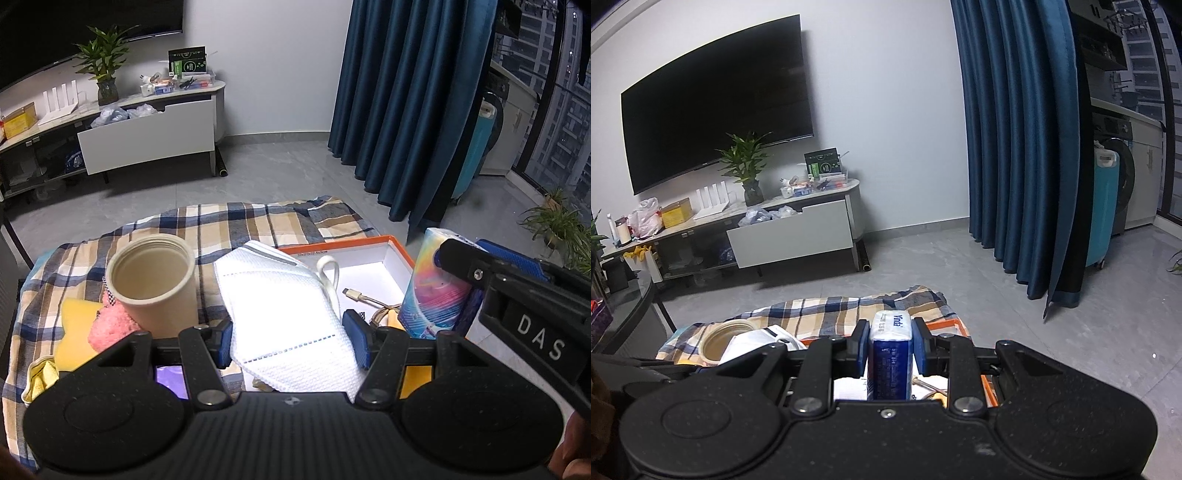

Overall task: Organize soft objects
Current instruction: 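Open both tools dropping the mask and tissue pack into the box, then move both tools back over the pile of soft items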

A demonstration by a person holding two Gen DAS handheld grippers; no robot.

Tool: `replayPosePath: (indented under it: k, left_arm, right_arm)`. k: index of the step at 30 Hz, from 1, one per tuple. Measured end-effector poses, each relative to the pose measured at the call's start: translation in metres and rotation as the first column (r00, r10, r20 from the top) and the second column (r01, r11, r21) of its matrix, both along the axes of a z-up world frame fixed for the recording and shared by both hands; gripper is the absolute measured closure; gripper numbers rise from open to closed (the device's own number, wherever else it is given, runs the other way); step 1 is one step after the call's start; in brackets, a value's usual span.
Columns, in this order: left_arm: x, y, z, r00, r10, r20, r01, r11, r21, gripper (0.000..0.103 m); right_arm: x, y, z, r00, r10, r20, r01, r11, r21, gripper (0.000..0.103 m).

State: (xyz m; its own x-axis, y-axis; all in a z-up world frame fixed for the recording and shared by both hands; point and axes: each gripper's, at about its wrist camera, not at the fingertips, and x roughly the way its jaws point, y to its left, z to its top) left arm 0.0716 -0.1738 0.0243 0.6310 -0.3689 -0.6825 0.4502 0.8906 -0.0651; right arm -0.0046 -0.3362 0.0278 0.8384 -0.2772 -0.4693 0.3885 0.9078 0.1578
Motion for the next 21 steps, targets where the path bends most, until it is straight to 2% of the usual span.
replayPosePath:
  k: [4, 7, 8, 9, 10, 17, 19, 21]
  left_arm:
    - [0.004, -0.003, -0.003, 1.000, -0.005, -0.012, 0.005, 1.000, -0.006, 0.043]
    - [0.008, -0.006, -0.005, 0.999, -0.015, -0.034, 0.014, 0.999, -0.046, 0.036]
    - [0.010, -0.006, -0.006, 0.999, -0.018, -0.041, 0.016, 0.998, -0.060, 0.033]
    - [0.011, -0.006, -0.006, 0.999, -0.019, -0.047, 0.016, 0.998, -0.067, 0.031]
    - [0.011, -0.005, -0.006, 0.999, -0.019, -0.044, 0.016, 0.997, -0.069, 0.031]
    - [0.009, 0.005, -0.003, 0.999, 0.011, -0.044, -0.014, 0.998, -0.068, 0.026]
    - [0.007, 0.008, 0.000, 0.999, 0.018, -0.039, -0.020, 0.998, -0.058, 0.025]
    - [0.005, 0.013, 0.003, 0.999, 0.021, -0.030, -0.022, 0.999, -0.045, 0.022]
  right_arm:
    - [0.003, -0.005, -0.003, 1.000, -0.009, -0.009, 0.009, 1.000, 0.001, 0.072]
    - [0.009, -0.008, -0.006, 1.000, -0.010, -0.004, 0.010, 1.000, 0.003, 0.070]
    - [0.009, -0.010, -0.007, 1.000, -0.012, 0.005, 0.012, 1.000, 0.003, 0.068]
    - [0.009, -0.009, -0.007, 1.000, -0.015, 0.015, 0.015, 1.000, 0.005, 0.061]
    - [0.008, -0.011, -0.007, 1.000, -0.014, 0.026, 0.014, 1.000, 0.008, 0.060]
    - [0.002, -0.010, -0.005, 0.999, -0.019, 0.035, 0.018, 1.000, 0.012, 0.059]
    - [0.000, -0.007, -0.003, 0.999, -0.012, 0.037, 0.011, 1.000, 0.011, 0.055]
    - [-0.002, -0.002, 0.000, 0.999, 0.005, 0.036, -0.005, 1.000, 0.007, 0.046]
